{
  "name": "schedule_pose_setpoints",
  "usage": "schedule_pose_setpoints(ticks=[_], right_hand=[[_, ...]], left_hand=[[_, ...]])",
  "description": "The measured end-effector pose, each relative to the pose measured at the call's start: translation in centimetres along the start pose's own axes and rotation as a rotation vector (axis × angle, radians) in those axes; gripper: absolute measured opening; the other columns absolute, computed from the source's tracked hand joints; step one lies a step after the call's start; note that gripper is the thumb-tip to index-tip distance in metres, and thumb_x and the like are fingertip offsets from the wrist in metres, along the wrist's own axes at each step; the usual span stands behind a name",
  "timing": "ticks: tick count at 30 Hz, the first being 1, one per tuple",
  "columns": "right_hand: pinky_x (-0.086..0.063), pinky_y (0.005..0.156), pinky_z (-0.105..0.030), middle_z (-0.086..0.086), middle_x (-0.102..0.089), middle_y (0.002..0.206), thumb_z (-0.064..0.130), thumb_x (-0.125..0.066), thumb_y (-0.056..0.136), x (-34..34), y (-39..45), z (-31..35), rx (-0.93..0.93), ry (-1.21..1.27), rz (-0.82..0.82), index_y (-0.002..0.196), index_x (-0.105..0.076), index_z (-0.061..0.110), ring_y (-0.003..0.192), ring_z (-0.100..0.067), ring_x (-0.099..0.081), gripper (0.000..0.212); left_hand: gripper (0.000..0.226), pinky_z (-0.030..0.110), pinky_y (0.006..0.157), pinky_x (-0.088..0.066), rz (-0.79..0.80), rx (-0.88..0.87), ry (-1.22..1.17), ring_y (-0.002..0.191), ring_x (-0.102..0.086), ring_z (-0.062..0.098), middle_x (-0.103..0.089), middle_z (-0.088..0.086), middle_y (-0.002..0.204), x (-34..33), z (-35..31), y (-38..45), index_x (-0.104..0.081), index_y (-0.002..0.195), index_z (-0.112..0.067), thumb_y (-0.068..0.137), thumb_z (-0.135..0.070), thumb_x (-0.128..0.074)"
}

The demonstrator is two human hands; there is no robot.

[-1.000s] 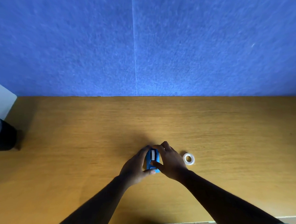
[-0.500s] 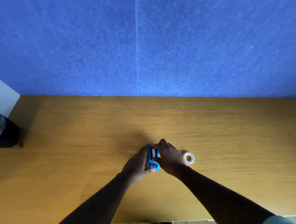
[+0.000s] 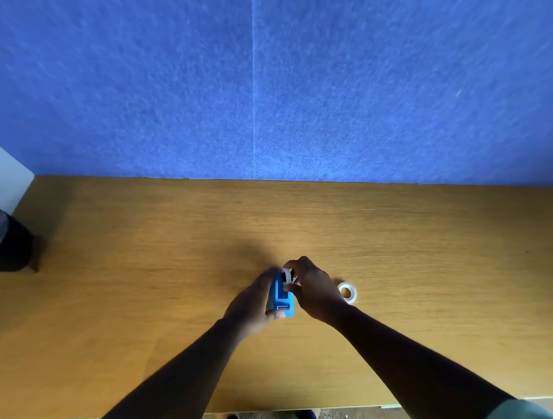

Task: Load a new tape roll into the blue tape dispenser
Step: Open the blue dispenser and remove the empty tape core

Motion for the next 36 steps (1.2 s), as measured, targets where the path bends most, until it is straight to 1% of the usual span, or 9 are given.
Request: schedule_pose_setpoints(ticks=[3, 6, 8, 12, 14, 17, 20, 26, 36], right_hand=[[-0.06, 0.088, -0.028, -0.003, -0.066, 0.128, 0.018, -0.074, 0.096, 0.0, -0.9, -0.5, -0.089, 0.194, -0.062, 0.135, -0.062, 0.014, 0.104, -0.013, -0.068, 0.042], [-0.061, 0.087, -0.028, -0.003, -0.068, 0.121, 0.016, -0.076, 0.094, 0.2, -1.9, -1.0, -0.151, 0.36, -0.115, 0.133, -0.063, 0.011, 0.101, -0.011, -0.068, 0.041], [-0.064, 0.087, -0.033, -0.002, -0.068, 0.12, 0.015, -0.076, 0.094, 0.4, -2.5, -1.4, -0.185, 0.447, -0.118, 0.134, -0.063, 0.011, 0.101, -0.011, -0.069, 0.042], [-0.064, 0.079, -0.026, -0.001, -0.071, 0.118, 0.009, -0.077, 0.093, 0.6, -3.7, -1.6, -0.194, 0.567, -0.105, 0.131, -0.065, 0.013, 0.101, -0.013, -0.071, 0.04], [-0.064, 0.076, -0.026, -0.002, -0.072, 0.116, 0.004, -0.075, 0.092, 0.6, -4.1, -1.4, -0.193, 0.646, -0.107, 0.128, -0.067, 0.012, 0.101, -0.018, -0.072, 0.037], [-0.066, 0.082, -0.039, -0.004, -0.074, 0.115, -0.003, -0.072, 0.092, 0.7, -4.5, -0.6, -0.172, 0.721, -0.105, 0.126, -0.069, 0.011, 0.104, -0.021, -0.073, 0.036], [-0.065, 0.087, -0.047, -0.003, -0.074, 0.118, -0.005, -0.07, 0.092, 0.8, -4.7, 0.0, -0.163, 0.759, -0.105, 0.126, -0.07, 0.013, 0.109, -0.021, -0.072, 0.038], [-0.065, 0.087, -0.045, 0.0, -0.077, 0.113, 0.01, -0.07, 0.098, 1.1, -5.2, 0.2, -0.164, 0.79, -0.135, 0.127, -0.072, 0.015, 0.104, -0.017, -0.074, 0.03], [-0.065, 0.081, -0.034, 0.002, -0.082, 0.096, 0.006, -0.069, 0.098, 1.9, -5.4, 0.4, -0.119, 0.724, -0.181, 0.113, -0.08, 0.013, 0.091, -0.014, -0.078, 0.02]], left_hand=[[0.105, 0.038, 0.107, -0.05, -0.003, 0.002, 0.019, 0.149, -0.036, 0.017, -0.026, -0.012, 0.164, 0.1, -0.2, -0.1, -0.01, 0.156, -0.039, 0.081, -0.03, -0.083], [0.113, 0.044, 0.121, -0.028, 0.074, 0.021, -0.004, 0.155, 0.008, 0.013, 0.005, -0.012, 0.17, 0.4, -0.5, -0.2, 0.005, 0.161, -0.031, 0.086, -0.031, -0.079], [0.111, 0.041, 0.124, -0.02, 0.057, 0.056, -0.072, 0.153, 0.015, 0.011, 0.013, -0.013, 0.169, 0.9, -1.0, -0.3, 0.013, 0.16, -0.03, 0.091, -0.026, -0.074], [0.078, 0.037, 0.113, -0.045, -0.122, 0.104, -0.379, 0.148, -0.033, 0.012, -0.026, -0.009, 0.165, 1.9, -3.0, -0.7, -0.016, 0.161, -0.032, 0.099, -0.02, -0.063], [0.057, 0.035, 0.104, -0.053, -0.173, 0.111, -0.541, 0.132, -0.053, 0.011, -0.053, -0.005, 0.149, 2.1, -3.7, -0.8, -0.039, 0.153, -0.024, 0.1, -0.023, -0.061], [0.038, 0.039, 0.098, -0.057, -0.187, 0.148, -0.704, 0.117, -0.067, 0.021, -0.069, 0.002, 0.122, 2.1, -4.6, -1.0, -0.062, 0.133, -0.013, 0.097, -0.022, -0.067], [0.029, 0.046, 0.088, -0.061, -0.23, 0.193, -0.761, 0.102, -0.072, 0.024, -0.072, 0.007, 0.111, 2.0, -5.0, -1.3, -0.07, 0.119, -0.009, 0.092, -0.019, -0.074], [0.024, 0.043, 0.085, -0.062, -0.293, 0.218, -0.785, 0.097, -0.073, 0.028, -0.074, 0.011, 0.101, 2.0, -5.1, -1.7, -0.072, 0.111, -0.003, 0.088, -0.007, -0.077], [0.011, 0.04, 0.077, -0.064, -0.332, 0.17, -0.781, 0.088, -0.075, 0.023, -0.075, 0.005, 0.093, 1.9, -6.2, -1.9, -0.074, 0.097, -0.02, 0.088, -0.024, -0.078]])
Point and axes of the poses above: each hand's wrist, its own y-axis towards the middle knuckle, its own x-axis out of the back of the hand, z = x × y, the point moved 1 cm from there along y, towards the middle knuckle
